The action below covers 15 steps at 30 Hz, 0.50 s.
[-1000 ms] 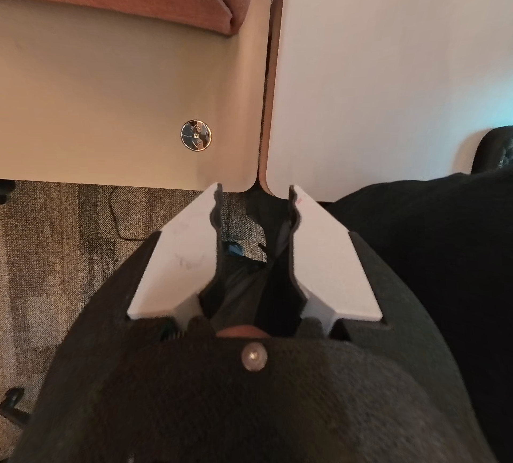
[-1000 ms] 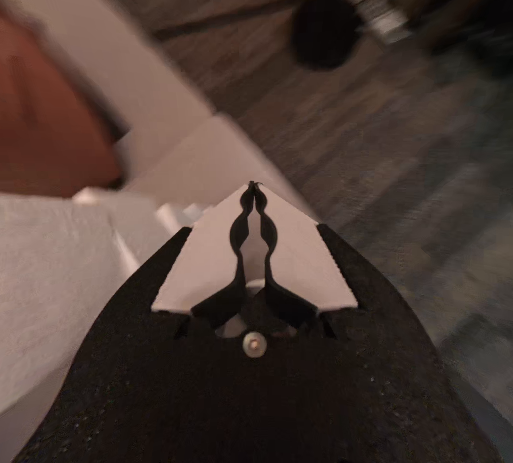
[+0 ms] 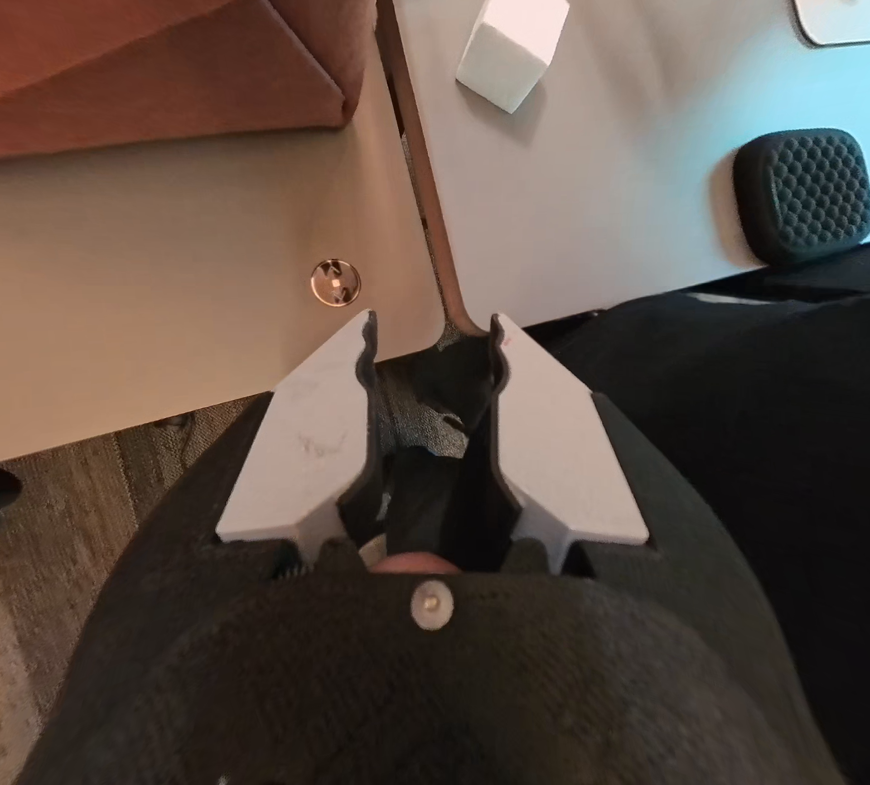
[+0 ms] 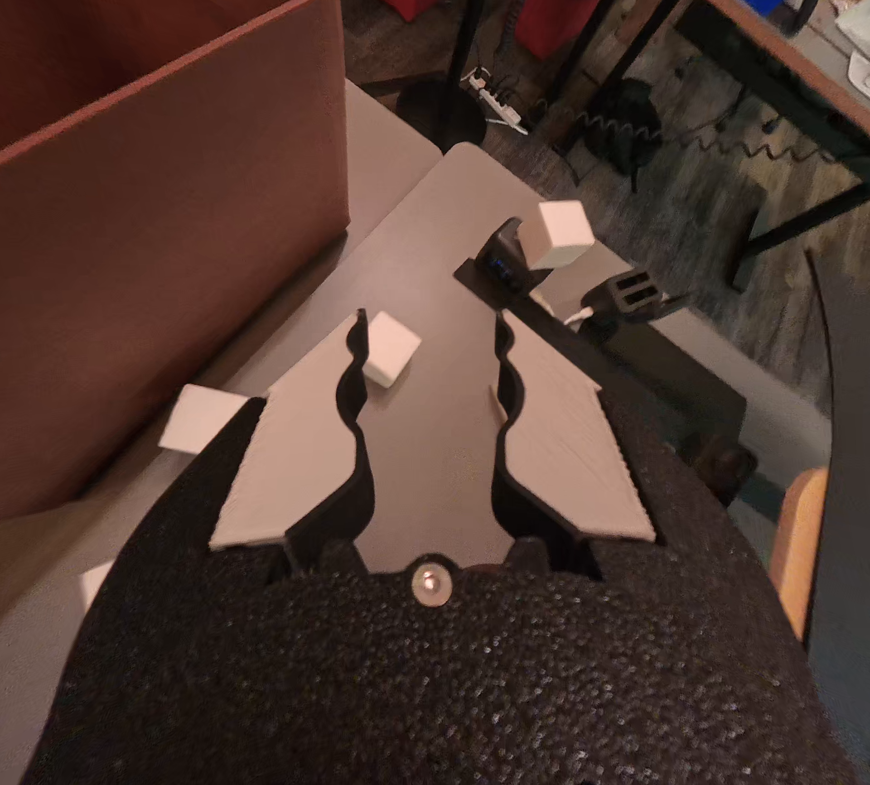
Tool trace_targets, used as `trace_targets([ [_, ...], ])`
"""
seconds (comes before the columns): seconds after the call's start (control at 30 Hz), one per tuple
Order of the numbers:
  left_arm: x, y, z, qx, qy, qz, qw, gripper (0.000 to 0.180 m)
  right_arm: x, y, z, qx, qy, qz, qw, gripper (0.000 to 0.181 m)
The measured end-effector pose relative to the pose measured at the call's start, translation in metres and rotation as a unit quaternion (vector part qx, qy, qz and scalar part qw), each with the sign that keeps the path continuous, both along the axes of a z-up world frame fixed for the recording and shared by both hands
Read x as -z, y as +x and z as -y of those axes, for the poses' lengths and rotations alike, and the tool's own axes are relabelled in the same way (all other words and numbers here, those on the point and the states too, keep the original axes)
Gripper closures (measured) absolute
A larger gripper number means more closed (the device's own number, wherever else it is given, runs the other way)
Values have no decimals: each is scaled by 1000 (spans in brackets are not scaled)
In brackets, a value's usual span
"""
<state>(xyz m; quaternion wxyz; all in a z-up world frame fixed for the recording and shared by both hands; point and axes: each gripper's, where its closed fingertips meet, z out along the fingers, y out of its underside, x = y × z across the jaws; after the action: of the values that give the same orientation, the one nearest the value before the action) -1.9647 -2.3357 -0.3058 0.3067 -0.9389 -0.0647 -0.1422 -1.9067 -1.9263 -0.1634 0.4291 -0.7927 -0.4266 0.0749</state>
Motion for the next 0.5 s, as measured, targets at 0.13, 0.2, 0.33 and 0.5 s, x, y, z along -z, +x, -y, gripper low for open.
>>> trace_targets([
  [0.13, -1, -13, 19, 23, 22, 2, 999, 134, -3, 1, 43, 19, 10, 13, 1000, 128],
  [0.2, 2, -21, 29, 33, 27, 2, 999, 134, -8, 1, 62, 21, 19, 24, 999, 128],
  [0.33, 16, -38, 50, 46, 24, -3, 999, 135, -13, -1, 92, 20, 23, 19, 999, 133],
  [0.5, 25, -59, 62, 36, 23, -15, 999, 137, 25, 7, 107, -1, -42, -5, 999, 118],
])
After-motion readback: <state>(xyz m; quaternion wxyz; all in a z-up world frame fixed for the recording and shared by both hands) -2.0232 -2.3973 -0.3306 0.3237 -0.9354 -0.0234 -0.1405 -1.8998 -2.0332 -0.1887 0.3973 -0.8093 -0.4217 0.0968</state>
